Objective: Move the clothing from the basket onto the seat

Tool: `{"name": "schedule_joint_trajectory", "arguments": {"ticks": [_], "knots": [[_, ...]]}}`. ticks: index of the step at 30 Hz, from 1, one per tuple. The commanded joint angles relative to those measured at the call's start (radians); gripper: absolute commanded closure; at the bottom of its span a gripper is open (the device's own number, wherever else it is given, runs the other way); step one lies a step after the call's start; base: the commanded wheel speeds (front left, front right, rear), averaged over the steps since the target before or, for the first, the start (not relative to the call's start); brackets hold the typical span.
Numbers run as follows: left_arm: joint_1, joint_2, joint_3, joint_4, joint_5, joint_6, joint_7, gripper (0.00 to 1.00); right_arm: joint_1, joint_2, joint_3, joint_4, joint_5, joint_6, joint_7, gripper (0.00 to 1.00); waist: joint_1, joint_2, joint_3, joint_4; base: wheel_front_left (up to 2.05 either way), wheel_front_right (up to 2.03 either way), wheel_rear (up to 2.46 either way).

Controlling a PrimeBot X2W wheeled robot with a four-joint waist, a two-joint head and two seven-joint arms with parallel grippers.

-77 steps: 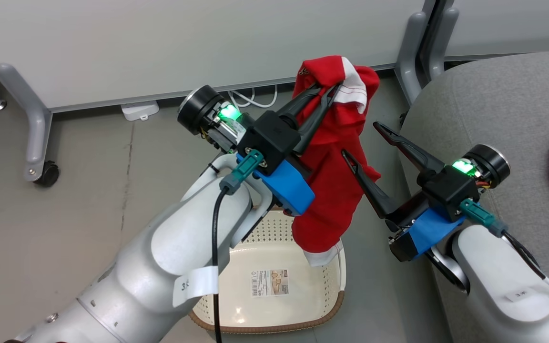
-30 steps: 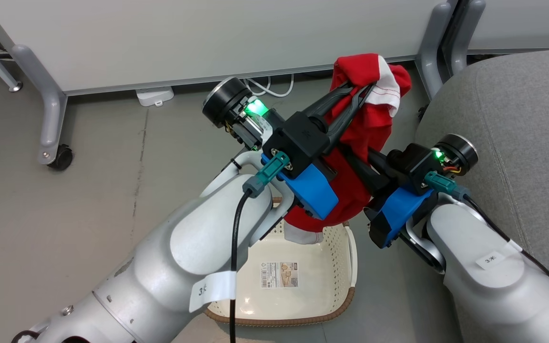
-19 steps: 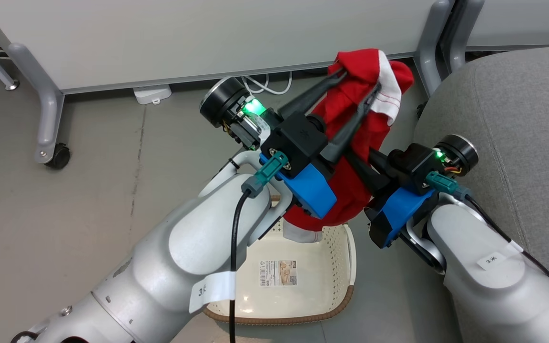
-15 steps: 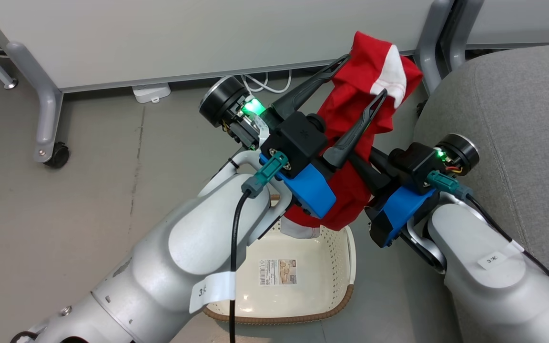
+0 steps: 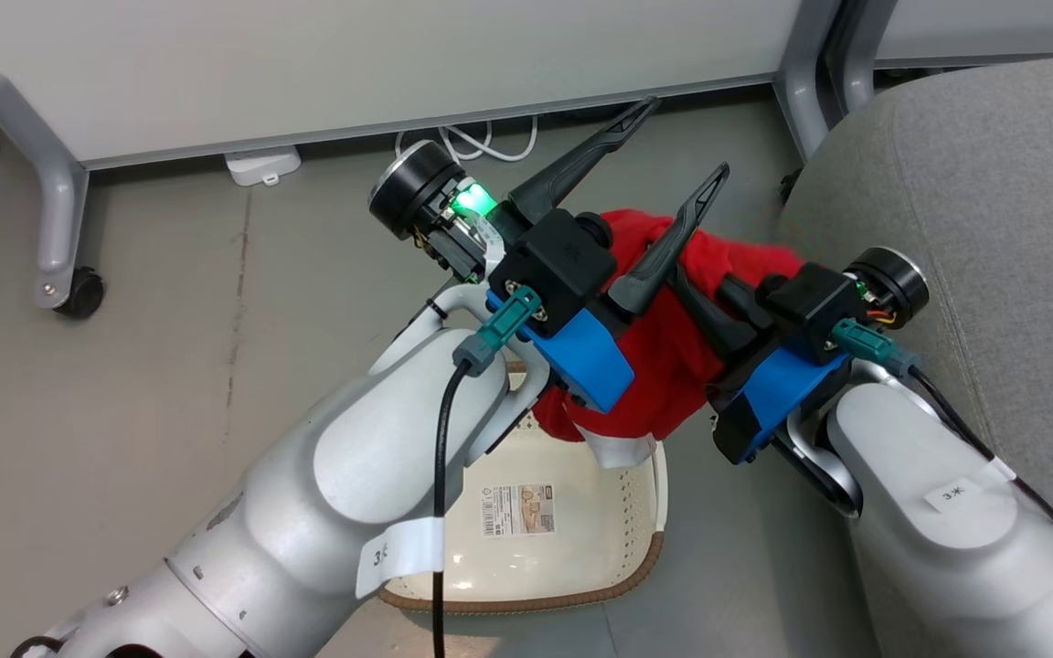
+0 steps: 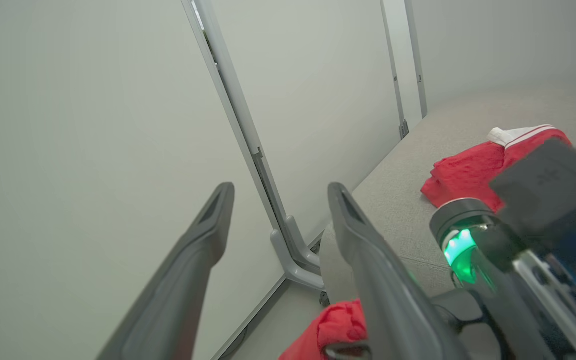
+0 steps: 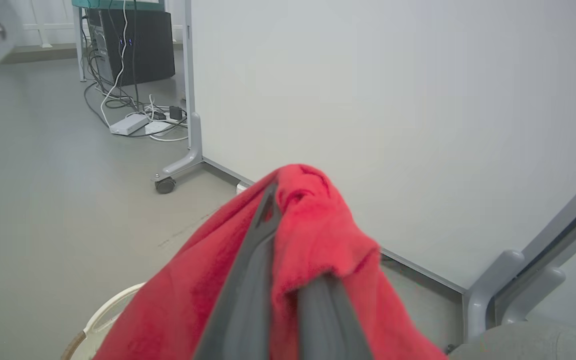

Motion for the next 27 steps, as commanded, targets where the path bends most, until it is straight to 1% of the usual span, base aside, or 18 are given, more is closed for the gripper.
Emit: {"name": "schedule_joint_trajectory", "arguments": {"ticks": [1,6,12,20,27], "knots": [[-0.008,0.005,-0.001,0.002,0.004,0.002,-0.005,0.0,0.007,0.002,-0.007,-0.007,-0.004,0.0,-0.004,1.0,0.0,0.0,0.008,-0.01,0.0,0.0,0.0],[-0.015,0.011,-0.005,0.01,0.004,-0.001,-0.004,0.0,0.013,0.007,-0.03,-0.024,-0.017,0.0,-0.004,1.0,0.0,0.0,0.032,-0.049,0.0,0.0,0.0],[-0.02,0.022,-0.01,0.018,0.001,-0.005,0.0,0.0,0.027,0.015,-0.07,-0.053,-0.03,0.0,-0.004,1.0,0.0,0.0,0.062,-0.111,0.0,0.0,0.0],[-0.017,0.034,-0.026,0.032,0.0,-0.008,0.004,0.0,0.059,0.027,-0.164,-0.099,-0.049,0.0,-0.004,1.0,0.0,0.0,0.099,-0.2,0.0,0.0,0.0],[-0.025,0.039,-0.039,0.04,0.003,-0.013,0.01,0.0,0.104,0.042,-0.27,-0.16,-0.076,0.0,-0.004,1.0,0.0,0.0,0.135,-0.267,0.0,0.0,0.0]]}}
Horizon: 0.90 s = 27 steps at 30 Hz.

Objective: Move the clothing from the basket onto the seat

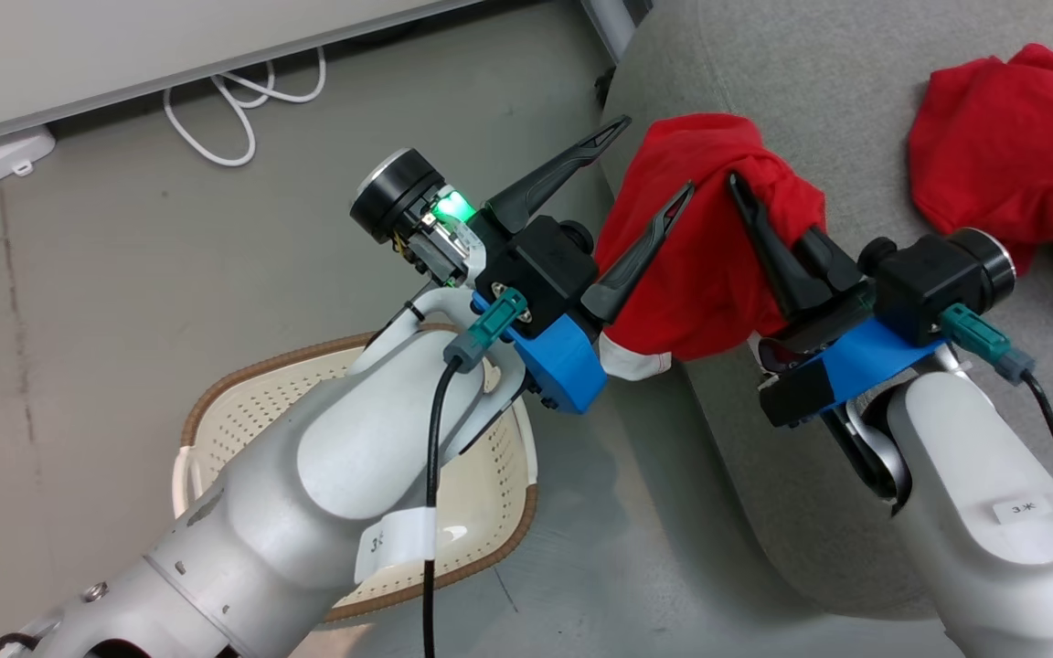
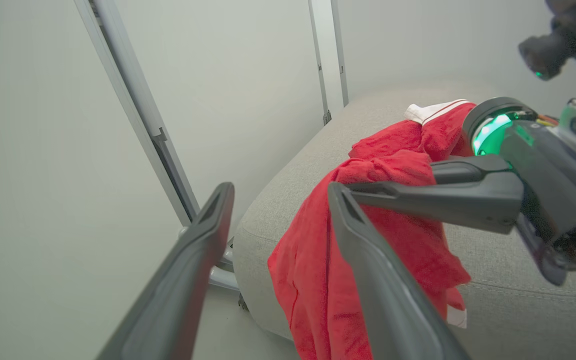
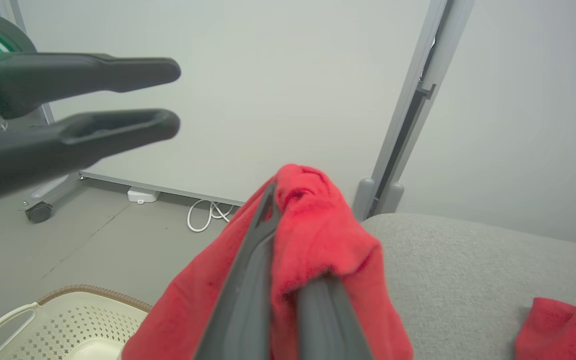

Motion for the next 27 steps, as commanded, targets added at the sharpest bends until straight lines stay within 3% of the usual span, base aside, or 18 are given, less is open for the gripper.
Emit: {"name": "schedule_joint_trajectory", "arguments": {"ticks": [1,15,27], "knots": [[-0.013,0.004,0.0,0.003,0.003,-0.002,0.004,0.0,0.017,0.006,-0.017,-0.014,-0.006,0.0,-0.004,1.0,0.0,0.0,0.018,-0.026,0.0,0.0,0.0],[-0.005,0.008,-0.048,0.013,0.007,-0.017,0.018,0.0,0.13,0.04,-0.22,-0.128,-0.044,0.0,-0.004,1.0,0.0,0.0,0.061,-0.153,0.0,0.0,0.0],[0.015,-0.001,-0.086,0.027,-0.001,-0.024,0.021,0.0,0.23,0.061,-0.337,-0.164,-0.05,0.0,-0.004,1.0,0.0,0.0,0.066,-0.204,0.0,0.0,0.0]]}}
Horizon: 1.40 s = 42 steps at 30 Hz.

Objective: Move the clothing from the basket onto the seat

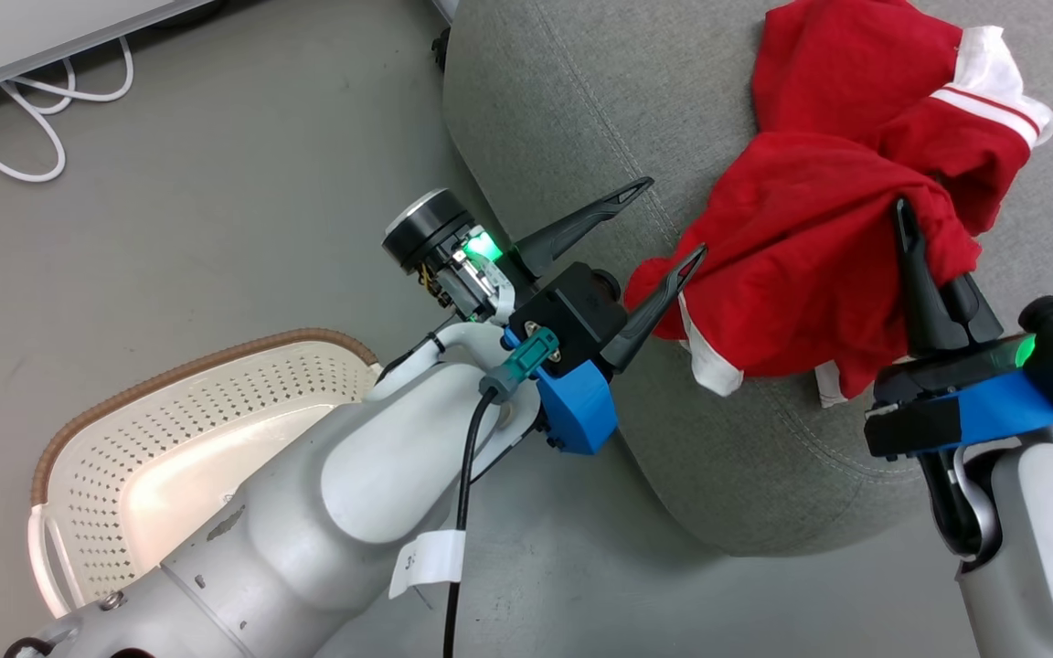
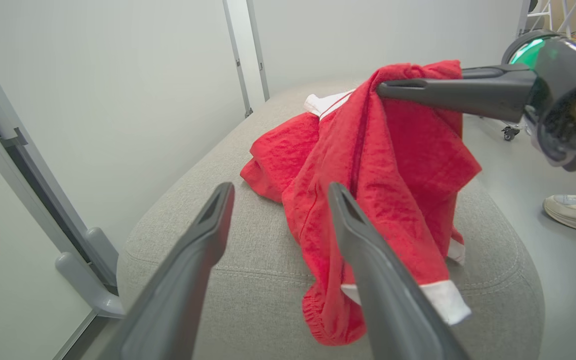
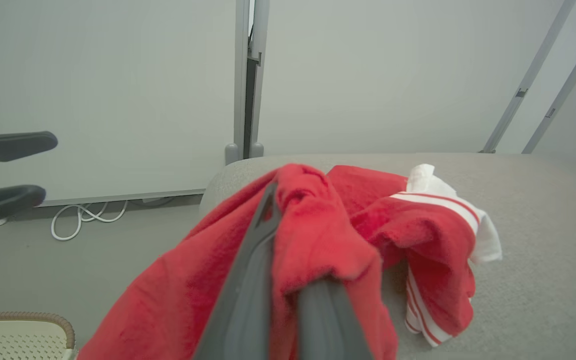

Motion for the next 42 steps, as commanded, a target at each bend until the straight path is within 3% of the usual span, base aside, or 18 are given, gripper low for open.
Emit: {"name": "schedule_joint_trajectory", "arguments": {"ticks": [1,9,21,26,36,42], "knots": [[0.006,0.001,-0.005,0.003,-0.006,0.002,0.003,0.0,0.017,0.005,-0.008,-0.007,-0.002,0.0,-0.004,1.0,0.0,-0.0001,0.0,-0.003,0.0,0.0,0.0],[-0.002,-0.002,-0.007,0.003,-0.013,0.006,-0.003,0.0,0.018,0.021,-0.013,-0.018,-0.01,0.0,-0.004,1.0,0.0,-0.0001,0.001,0.004,0.0,0.0,0.0],[-0.044,0.015,-0.002,-0.02,-0.004,0.019,0.001,0.0,-0.184,-0.054,-0.051,-0.103,-0.031,0.0,-0.004,1.0,0.0,-0.0001,0.077,0.028,0.0,0.0,0.0],[-0.073,0.034,-0.005,-0.037,0.009,0.022,0.014,0.0,-0.315,-0.116,-0.124,-0.125,-0.024,0.0,-0.004,1.0,0.0,-0.0001,0.143,0.043,0.0,0.0,0.0],[-0.16,0.082,-0.007,-0.107,0.047,0.031,0.058,0.0,-0.501,-0.255,-0.407,-0.037,-0.007,0.0,-0.004,1.0,0.0,-0.0001,0.31,0.073,0.0,0.0,0.0],[-0.191,0.104,-0.01,-0.137,0.058,0.033,0.073,0.0,-0.526,-0.248,-0.448,0.128,0.011,0.0,-0.004,1.0,0.0,-0.0001,0.37,0.071,0.0,0.0,0.0]]}}
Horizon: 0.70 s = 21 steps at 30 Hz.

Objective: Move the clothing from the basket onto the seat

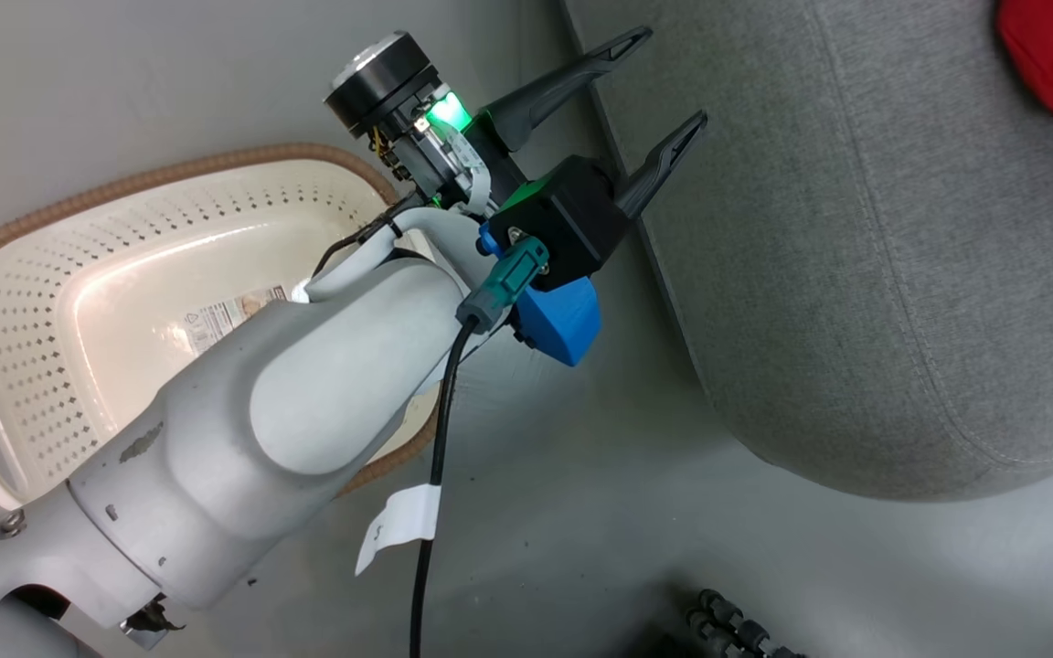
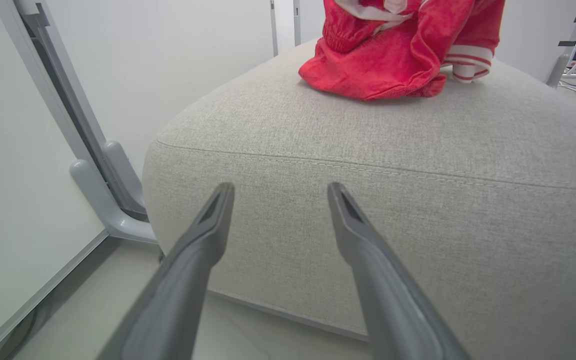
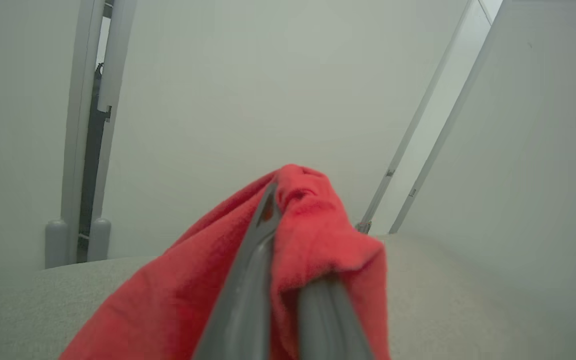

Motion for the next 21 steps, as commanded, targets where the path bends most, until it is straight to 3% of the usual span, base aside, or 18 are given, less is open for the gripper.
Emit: {"name": "schedule_joint_trajectory", "arguments": {"ticks": [1,20,21], "knots": [[-0.021,0.004,0.0,-0.008,0.004,0.003,0.001,0.0,-0.01,0.008,0.0,0.011,0.0,0.0,-0.004,1.0,-0.0001,0.0,0.018,0.001,0.0,0.0,0.0],[-0.019,0.03,-0.013,-0.032,-0.009,0.014,0.004,0.0,0.124,0.141,0.014,0.138,0.024,0.0,-0.004,1.0,-0.0001,0.0,0.023,-0.016,0.0,0.0,0.0],[-0.015,0.029,-0.014,-0.03,-0.009,0.015,0.001,0.0,0.13,0.145,0.015,0.137,0.023,0.0,-0.004,0.66,-0.0001,0.0,0.017,-0.016,0.0,0.0,0.0]]}}
